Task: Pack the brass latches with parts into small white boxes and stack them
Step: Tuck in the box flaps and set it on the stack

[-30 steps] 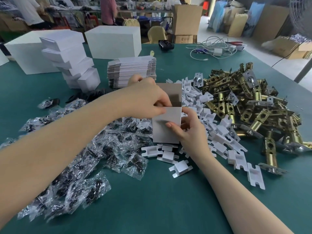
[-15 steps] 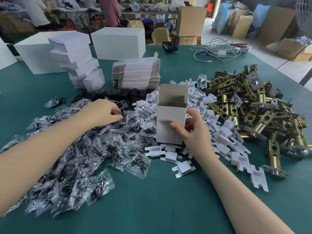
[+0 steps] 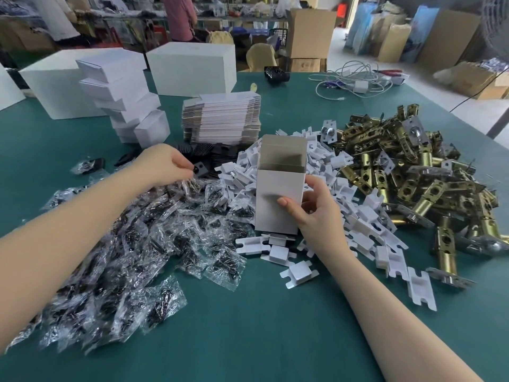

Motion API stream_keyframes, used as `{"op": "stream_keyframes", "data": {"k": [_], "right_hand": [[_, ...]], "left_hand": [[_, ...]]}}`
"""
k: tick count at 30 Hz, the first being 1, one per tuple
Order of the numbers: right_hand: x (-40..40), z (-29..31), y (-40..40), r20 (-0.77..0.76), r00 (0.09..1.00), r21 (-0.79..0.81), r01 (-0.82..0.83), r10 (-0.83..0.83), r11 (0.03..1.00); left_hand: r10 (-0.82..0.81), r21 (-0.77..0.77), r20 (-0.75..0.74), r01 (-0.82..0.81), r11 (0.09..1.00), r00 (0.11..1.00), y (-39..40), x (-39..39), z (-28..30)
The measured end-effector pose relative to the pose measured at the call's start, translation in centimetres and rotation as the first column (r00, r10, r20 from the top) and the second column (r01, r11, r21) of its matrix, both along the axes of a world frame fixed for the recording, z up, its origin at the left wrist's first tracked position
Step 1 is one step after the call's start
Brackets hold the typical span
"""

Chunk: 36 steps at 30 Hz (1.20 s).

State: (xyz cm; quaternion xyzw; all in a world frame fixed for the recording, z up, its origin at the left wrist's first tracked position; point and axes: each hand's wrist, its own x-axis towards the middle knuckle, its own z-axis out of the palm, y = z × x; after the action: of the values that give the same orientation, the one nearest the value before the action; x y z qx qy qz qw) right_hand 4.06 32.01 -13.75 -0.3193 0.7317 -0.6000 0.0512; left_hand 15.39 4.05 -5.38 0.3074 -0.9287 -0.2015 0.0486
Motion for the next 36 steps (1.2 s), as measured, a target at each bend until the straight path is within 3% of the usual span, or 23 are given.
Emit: {"op": "stream_keyframes", "data": {"k": [4,8,11,15,16,17,19,21,22,24,28,31,36], "right_hand": [[0.0,0.0,0.0,-0.004,1.000,-0.001,0.000,0.000,1.000],[0.0,0.1,0.1,-0.005,1.000,-0.005,0.002,-0.002,1.000],[0.0,0.2,0.1,0.001,1.000,-0.005,-0.005,0.005,1.000],[0.2,0.4,0.1,-0.001,1.000,-0.005,0.000,0.000,1.000],[0.2,0.3,0.2,-0.004,1.000,-0.007,0.001,-0.001,1.000],[0.1,0.3,0.2,-0.006,1.000,-0.007,0.002,-0.002,1.000],[0.0,0.2,0.2,-0.014,1.000,-0.004,0.008,-0.008,1.000],[0.1,0.3,0.2,-0.014,1.000,-0.006,0.011,-0.011,1.000],[0.2,0.3,0.2,-0.013,1.000,-0.011,0.008,-0.008,1.000],[0.2,0.4,0.2,-0.013,1.000,-0.019,-0.001,0.001,1.000],[0.2,0.4,0.1,-0.018,1.000,-0.017,-0.007,0.007,1.000],[0.3,0.5,0.1,-0.025,1.000,-0.023,0.000,-0.001,1.000],[0.3,0.4,0.2,-0.040,0.999,0.016,-0.005,0.006,1.000]], "left_hand": [[0.152,0.349,-0.151,-0.091,0.933,0.977,-0.5,0.5,0.8],[0.295,0.702,-0.232,-0.050,0.710,0.927,-0.2,0.5,1.9],[0.362,0.820,-0.290,0.035,0.572,0.886,0.8,0.2,2.4],[0.376,0.943,-0.243,0.126,0.309,0.894,2.5,-0.2,4.2],[0.364,0.945,-0.266,0.167,0.282,0.892,3.1,-0.3,4.6],[0.358,0.927,-0.321,0.213,0.308,0.877,3.6,-0.6,5.0],[0.306,0.801,-0.512,0.318,0.508,0.802,5.2,-1.3,5.6],[0.073,0.491,-0.688,0.388,0.780,0.722,7.2,-1.7,6.0],[-0.099,0.301,-0.717,0.435,0.848,0.690,8.3,-1.9,6.2],[-0.355,0.094,-0.667,0.547,0.832,0.655,10.1,-2.5,6.5],[-0.613,-0.090,-0.375,0.631,0.771,0.695,11.9,-4.3,6.7],[-0.663,-0.131,-0.189,0.651,0.748,0.724,12.0,-4.9,6.5],[-0.642,-0.210,-0.115,0.613,0.761,0.758,12.0,-5.2,5.8]]}}
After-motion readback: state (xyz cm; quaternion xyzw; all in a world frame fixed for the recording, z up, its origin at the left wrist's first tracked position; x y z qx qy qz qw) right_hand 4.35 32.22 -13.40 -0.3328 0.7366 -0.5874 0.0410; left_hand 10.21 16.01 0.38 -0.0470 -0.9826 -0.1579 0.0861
